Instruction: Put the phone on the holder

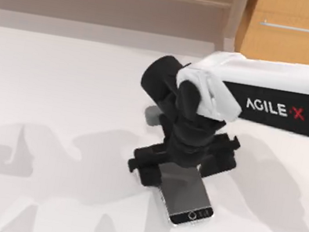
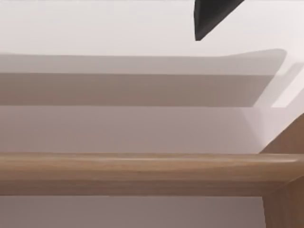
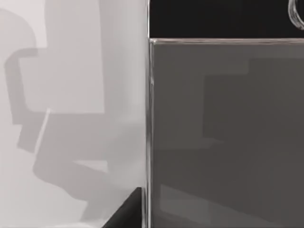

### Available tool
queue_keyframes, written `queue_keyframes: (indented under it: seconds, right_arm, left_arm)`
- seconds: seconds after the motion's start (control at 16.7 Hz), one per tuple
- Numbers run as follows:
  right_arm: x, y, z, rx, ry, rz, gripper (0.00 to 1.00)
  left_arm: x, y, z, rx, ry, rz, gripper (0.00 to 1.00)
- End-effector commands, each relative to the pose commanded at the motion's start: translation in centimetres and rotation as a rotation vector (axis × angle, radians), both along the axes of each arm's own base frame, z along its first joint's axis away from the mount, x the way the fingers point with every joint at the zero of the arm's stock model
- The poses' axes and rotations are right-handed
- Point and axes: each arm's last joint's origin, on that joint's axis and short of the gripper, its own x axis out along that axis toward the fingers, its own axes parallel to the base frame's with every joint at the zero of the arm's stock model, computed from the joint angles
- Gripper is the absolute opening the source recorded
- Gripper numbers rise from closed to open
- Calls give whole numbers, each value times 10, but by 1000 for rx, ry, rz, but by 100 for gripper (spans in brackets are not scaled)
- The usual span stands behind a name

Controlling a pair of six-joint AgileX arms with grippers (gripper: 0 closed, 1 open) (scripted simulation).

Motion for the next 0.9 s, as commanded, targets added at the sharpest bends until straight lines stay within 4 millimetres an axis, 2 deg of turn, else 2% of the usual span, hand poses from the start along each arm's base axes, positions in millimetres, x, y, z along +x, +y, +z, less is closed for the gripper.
queue_keyframes:
  seconds: [0.06,0.42,0.66,0.78,0.9]
  right_arm:
    - [1,-1,16,11,-27,-1,0]
    - [1,-1,35,10,-26,-1,0]
    - [1,-1,33,8,-24,-2,0]
    - [6,-3,47,46,-48,2,0]
    - [17,-11,71,119,-87,13,0]
  left_arm:
    - [0,0,0,0,0,0,100]
    - [0,0,0,0,0,0,100]
    - [0,0,0,0,0,0,100]
    - [0,0,0,0,0,0,100]
    - [0,0,0,0,0,0,100]
